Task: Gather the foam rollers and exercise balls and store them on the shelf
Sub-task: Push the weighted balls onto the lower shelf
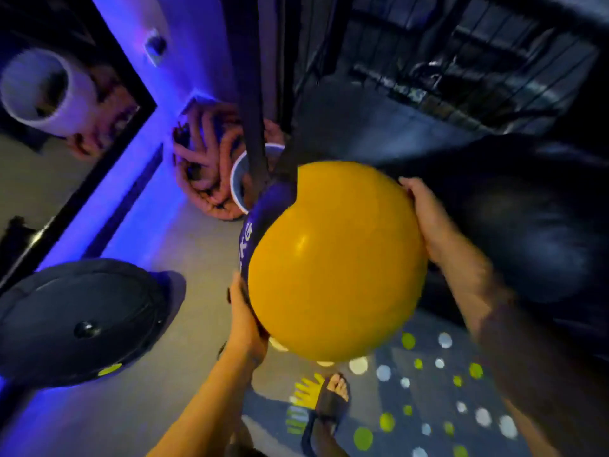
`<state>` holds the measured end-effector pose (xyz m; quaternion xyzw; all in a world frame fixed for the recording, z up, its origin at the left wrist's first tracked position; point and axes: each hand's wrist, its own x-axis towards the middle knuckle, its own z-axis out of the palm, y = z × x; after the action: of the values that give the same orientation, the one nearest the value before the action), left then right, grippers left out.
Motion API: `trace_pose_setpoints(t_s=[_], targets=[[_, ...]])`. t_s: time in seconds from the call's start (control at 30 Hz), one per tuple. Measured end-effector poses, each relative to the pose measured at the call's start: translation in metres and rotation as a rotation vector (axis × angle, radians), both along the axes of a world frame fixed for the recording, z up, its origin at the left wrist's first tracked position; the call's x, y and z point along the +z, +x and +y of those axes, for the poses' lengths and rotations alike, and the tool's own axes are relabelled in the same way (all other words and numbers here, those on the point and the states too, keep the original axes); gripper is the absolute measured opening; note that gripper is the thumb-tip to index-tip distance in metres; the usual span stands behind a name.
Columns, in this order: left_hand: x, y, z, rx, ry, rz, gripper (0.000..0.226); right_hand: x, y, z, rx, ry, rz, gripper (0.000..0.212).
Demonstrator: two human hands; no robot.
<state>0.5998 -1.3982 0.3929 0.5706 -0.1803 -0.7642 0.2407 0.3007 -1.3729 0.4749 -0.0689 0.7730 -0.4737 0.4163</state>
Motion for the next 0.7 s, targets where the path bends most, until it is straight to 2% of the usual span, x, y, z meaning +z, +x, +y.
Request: trace_pose_setpoints(t_s=[0.07,0.13,0.17,0.23,0.3,0.33,0.4,0.47,0.53,0.7], targets=[[0.008,-0.029,-0.012,-0.098,-0.054,0.028,0.057,0.026,-0.026,-0.028,-0.053,-0.068,0.099,0.03],[0.005,-0.057,-0.021,-0.154,-0.217,0.065,0.072,0.032,-0.043,-0.046,-0.022,-0.057,0.242,0.026],[-0.001,-0.069,-0.024,-0.233,-0.381,0.041,0.081,0.03,-0.045,-0.05,0.068,0.035,0.367,0.033],[-0.007,-0.092,-0.035,-0.478,-0.75,-0.148,0.091,0.016,-0.048,-0.054,0.266,0.189,0.643,0.053],[0.001,-0.111,-0.056,-0.592,-0.929,-0.32,0.09,0.004,-0.048,-0.058,0.311,0.185,0.779,0.062],[0.006,-0.119,-0.069,-0.604,-0.986,-0.348,0.087,0.003,-0.049,-0.061,0.267,0.152,0.835,0.066],[0.017,-0.13,-0.09,-0.64,-1.22,-0.382,0.082,0.002,-0.046,-0.066,0.172,0.093,0.923,0.072],[0.016,-0.14,-0.101,-0.732,-1.437,-0.384,0.078,-0.005,-0.034,-0.066,0.23,0.096,1.023,0.071],[0.007,-0.146,-0.104,-0.848,-1.467,-0.419,0.076,-0.018,-0.018,-0.061,0.349,0.186,1.097,0.068],[-0.001,-0.15,-0.108,-1.021,-1.476,-0.594,0.075,-0.02,-0.018,-0.057,0.389,0.333,1.022,0.067]])
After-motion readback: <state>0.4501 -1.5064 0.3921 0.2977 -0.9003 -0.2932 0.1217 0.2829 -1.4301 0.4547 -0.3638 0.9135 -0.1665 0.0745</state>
